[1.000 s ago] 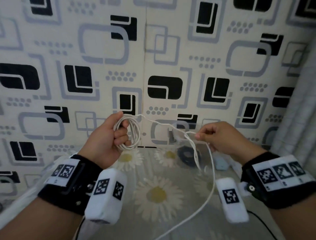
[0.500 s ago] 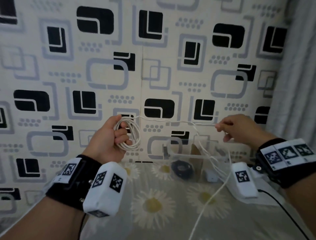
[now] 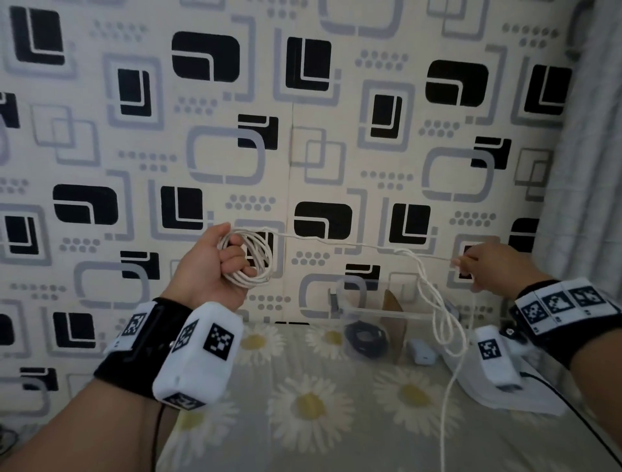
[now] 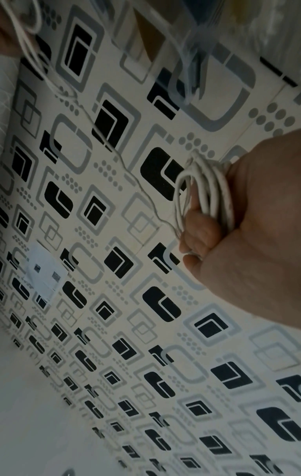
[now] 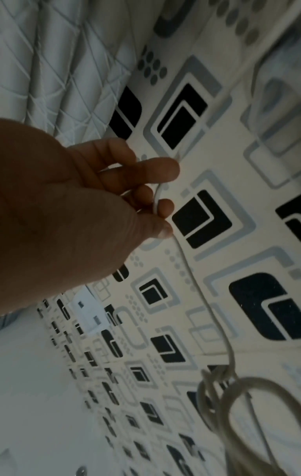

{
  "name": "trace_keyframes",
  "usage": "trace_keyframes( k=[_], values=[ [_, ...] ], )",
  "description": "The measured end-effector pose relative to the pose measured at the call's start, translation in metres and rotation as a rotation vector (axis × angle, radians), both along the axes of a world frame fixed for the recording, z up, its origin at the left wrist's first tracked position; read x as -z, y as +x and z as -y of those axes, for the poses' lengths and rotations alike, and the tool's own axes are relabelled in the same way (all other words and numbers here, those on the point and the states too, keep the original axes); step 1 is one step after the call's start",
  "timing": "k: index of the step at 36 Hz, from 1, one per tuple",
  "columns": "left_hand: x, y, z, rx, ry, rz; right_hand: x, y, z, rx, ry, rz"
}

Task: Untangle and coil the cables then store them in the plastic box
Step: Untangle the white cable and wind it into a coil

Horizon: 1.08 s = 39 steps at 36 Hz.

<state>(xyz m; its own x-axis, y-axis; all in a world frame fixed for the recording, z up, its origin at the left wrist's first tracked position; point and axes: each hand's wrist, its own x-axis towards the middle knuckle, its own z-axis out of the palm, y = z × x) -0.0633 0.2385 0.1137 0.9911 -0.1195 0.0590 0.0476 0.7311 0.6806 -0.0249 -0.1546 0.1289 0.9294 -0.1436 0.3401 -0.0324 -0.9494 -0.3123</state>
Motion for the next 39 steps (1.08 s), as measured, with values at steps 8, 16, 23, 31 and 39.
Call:
trace_keyframes(
  k=[8, 16, 23, 31, 39],
  values=[
    [-0.007, -0.004, 0.002, 0.040, 0.038, 0.031, 0.035, -0.012, -0.035, -0.196, -0.129, -0.554],
    [-0.010, -0.006, 0.017, 0.032, 0.149, 0.067, 0.014, -0.035, -0.092, -0.505, 0.250, -0.325],
    [-0.014, -0.001, 0.036, -0.028, 0.192, 0.102, 0.021, -0.065, -0.161, -0.713, 0.641, -0.425],
    [-0.021, 0.001, 0.042, -0.137, 0.248, 0.119, 0.046, -0.078, -0.192, -0.769, 1.014, -0.585],
    [-0.020, 0.000, 0.022, -0.124, 0.247, 0.069, 0.009, -0.056, -0.153, -0.441, 0.957, -0.177]
  ],
)
